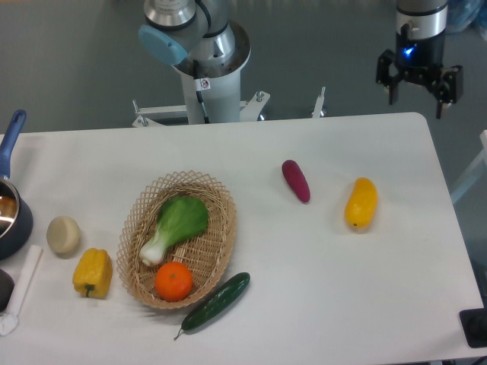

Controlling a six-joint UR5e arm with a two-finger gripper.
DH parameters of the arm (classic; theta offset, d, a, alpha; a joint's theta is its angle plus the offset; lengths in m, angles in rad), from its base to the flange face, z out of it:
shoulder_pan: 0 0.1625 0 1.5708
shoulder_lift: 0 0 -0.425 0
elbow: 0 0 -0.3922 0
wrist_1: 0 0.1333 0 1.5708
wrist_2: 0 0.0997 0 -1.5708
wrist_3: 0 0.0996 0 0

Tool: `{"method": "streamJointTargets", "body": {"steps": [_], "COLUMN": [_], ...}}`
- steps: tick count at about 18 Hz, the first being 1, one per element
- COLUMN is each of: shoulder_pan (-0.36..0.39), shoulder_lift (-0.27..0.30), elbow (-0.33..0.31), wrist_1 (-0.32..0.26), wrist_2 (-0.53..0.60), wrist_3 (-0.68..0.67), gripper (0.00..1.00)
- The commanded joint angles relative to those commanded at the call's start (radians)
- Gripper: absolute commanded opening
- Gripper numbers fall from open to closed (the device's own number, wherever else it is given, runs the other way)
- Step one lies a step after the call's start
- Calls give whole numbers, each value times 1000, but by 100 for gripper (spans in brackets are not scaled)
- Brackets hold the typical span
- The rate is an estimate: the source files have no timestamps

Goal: Pick up the mango from the table
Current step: 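Move the open gripper down toward the yellow mango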

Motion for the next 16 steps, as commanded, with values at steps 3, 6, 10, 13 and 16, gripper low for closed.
{"method": "streamJointTargets", "body": {"steps": [3, 6, 10, 13, 16], "shoulder_pan": [-14, -34, -93, -126, -129], "shoulder_lift": [-3, -12, -83, -135, -190], "elbow": [-18, -52, -60, -58, -45], "wrist_1": [-17, -12, 34, 81, 94], "wrist_2": [0, -5, -5, -5, 5], "wrist_3": [-152, -293, -304, -301, -292], "gripper": [100, 100, 100, 100, 100]}}
